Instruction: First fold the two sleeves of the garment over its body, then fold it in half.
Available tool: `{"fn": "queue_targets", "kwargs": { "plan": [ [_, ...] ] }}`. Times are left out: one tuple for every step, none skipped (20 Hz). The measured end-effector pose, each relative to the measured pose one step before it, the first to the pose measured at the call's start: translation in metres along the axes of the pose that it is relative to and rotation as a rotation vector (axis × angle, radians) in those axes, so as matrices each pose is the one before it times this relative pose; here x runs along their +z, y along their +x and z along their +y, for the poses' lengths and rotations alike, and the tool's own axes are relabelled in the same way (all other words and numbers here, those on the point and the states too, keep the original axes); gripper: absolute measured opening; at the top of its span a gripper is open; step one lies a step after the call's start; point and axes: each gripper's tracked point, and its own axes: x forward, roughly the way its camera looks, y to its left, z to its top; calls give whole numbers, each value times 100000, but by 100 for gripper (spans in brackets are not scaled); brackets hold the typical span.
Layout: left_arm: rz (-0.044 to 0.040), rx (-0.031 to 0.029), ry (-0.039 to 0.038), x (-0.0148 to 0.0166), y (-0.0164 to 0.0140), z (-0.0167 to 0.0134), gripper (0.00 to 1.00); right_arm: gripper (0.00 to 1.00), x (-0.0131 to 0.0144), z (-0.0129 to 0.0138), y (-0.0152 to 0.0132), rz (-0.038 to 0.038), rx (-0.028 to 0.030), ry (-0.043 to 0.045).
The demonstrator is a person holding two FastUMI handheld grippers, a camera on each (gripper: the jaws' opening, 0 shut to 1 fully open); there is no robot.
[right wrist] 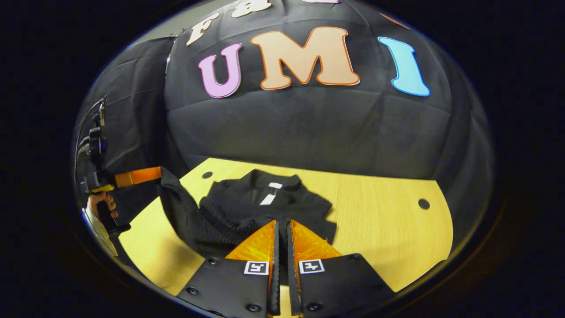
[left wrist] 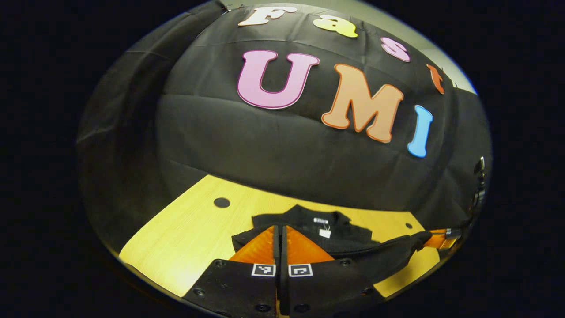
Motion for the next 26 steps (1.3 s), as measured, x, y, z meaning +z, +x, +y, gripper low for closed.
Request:
{"fn": "queue_targets", "kwargs": {
  "plan": [
    [-447, 611, 903, 775, 2453, 58, 0, 11, 1312, -433, 2142, -274, -1361, 459],
    [647, 1000, 1468, 517, 2015, 56, 0, 11, 966, -632, 2118, 1236, -1950, 1205],
    [918, 554, 1282, 157, 1676, -200, 0, 10, 968, -686, 1445, -59, -1731, 2829],
    [751, 1279, 856, 184, 1374, 54, 0, 11, 988, -554, 1003, -887, -1318, 4103],
    [-752, 4622, 699, 400, 839, 593, 0, 11, 1258, -433, 496, -2895, -1173, 3387],
    [-4030, 4050, 523, 1336, 419, 677, 0, 39, 1247, -407, 414, -2245, -1871, 2667],
    [-4428, -385, -1621, 906, 103, -382, 23, 67, 1404, -628, -6, -3525, -1723, 1455],
    [-4618, 561, -2440, 1773, -1361, -259, 47, 95, 1420, -294, -698, -4907, -1276, 1147],
    [-2888, -583, -902, 581, 615, -224, 70, 97, 1349, -292, -499, -4525, -977, 973],
    [-2702, 236, 283, 1628, -587, 130, 94, 98, 1268, -288, -1049, -4062, -317, -4],
    [-2512, 123, 747, 803, -481, 25, 92, 98, 1067, -273, -1085, -3339, -735, -1005],
    [-2716, -216, 995, 1278, -725, 103, 92, 98, 968, -136, -1118, -3155, -969, -1740],
    [-2948, -686, 865, 1419, -945, 6, 93, 95, 1035, -71, -1184, -2993, -439, -2244],
    [-3263, -1138, 870, 1640, -1004, -87, 92, 99, 1090, -26, -1281, -3096, -85, -2180],
    [-2774, -727, 914, 1543, -967, -119, 93, 98, 910, 164, -1500, -2967, 356, -1912],
    [-2856, -616, 636, 1688, -1321, -135, 92, 98, 609, 384, -1943, -3397, 946, -2017],
    [-3264, -895, 422, 1620, -1373, -82, 92, 96, 583, 460, -1942, -3286, 477, -2454],
    [-2901, -773, 166, 1487, -1471, -152, 92, 95, 600, 665, -2124, -3325, 323, -2934],
    [-2350, -791, 146, 1238, -1649, -206, 93, 95, 719, 975, -2070, -3726, 653, -3084],
    [-1909, -745, 313, 964, -1689, -36, 92, 98, 796, 1005, -2203, -4079, 844, -2964],
    [-1494, -2096, -256, 665, -1311, -346, 92, 98, 724, 999, -2071, -4097, 870, -2125],
    [-1482, -2878, -913, 723, -1566, -418, 92, 96, 538, 971, -2107, -3663, 661, -1272],
    [-882, -1673, -666, 760, -1335, -90, 92, 98, 414, 1126, -2152, -2574, 962, -420],
    [-1055, -266, -291, 821, -1369, 388, 92, 99, 291, 1463, -2230, -2406, 1635, -61],
    [-207, 64, 93, 201, -1462, 461, 92, 97, 188, 1506, -1862, -2153, 1863, -304],
    [364, 84, 489, -156, -1464, 167, 92, 99, 92, 1350, -1787, -1943, 1478, -766]
  ]
}}
